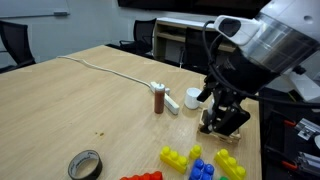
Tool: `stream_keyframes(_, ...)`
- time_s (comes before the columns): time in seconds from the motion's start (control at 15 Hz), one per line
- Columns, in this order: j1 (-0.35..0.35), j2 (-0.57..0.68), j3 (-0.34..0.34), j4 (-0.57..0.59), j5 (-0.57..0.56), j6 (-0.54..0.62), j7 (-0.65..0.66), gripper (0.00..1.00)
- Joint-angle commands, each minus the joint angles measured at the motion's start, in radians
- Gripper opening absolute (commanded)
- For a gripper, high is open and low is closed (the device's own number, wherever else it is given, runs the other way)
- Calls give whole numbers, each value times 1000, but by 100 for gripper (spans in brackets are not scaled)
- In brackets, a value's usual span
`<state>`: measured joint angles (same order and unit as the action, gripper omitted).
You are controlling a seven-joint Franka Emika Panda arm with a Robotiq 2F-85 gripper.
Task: Align the blue and orange legos together then put the purple legos on top of the blue and orange legos
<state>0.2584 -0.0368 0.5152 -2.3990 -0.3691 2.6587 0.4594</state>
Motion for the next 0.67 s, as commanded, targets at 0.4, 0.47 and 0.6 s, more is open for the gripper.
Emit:
stream_keyframes(0.4, 21, 158, 3, 106, -229, 99, 184, 100)
stream_keyframes(0.47, 32, 190, -3, 137, -274, 101, 214, 100)
stream_keyframes(0.6, 55, 272, -17, 204, -366, 89, 261, 100)
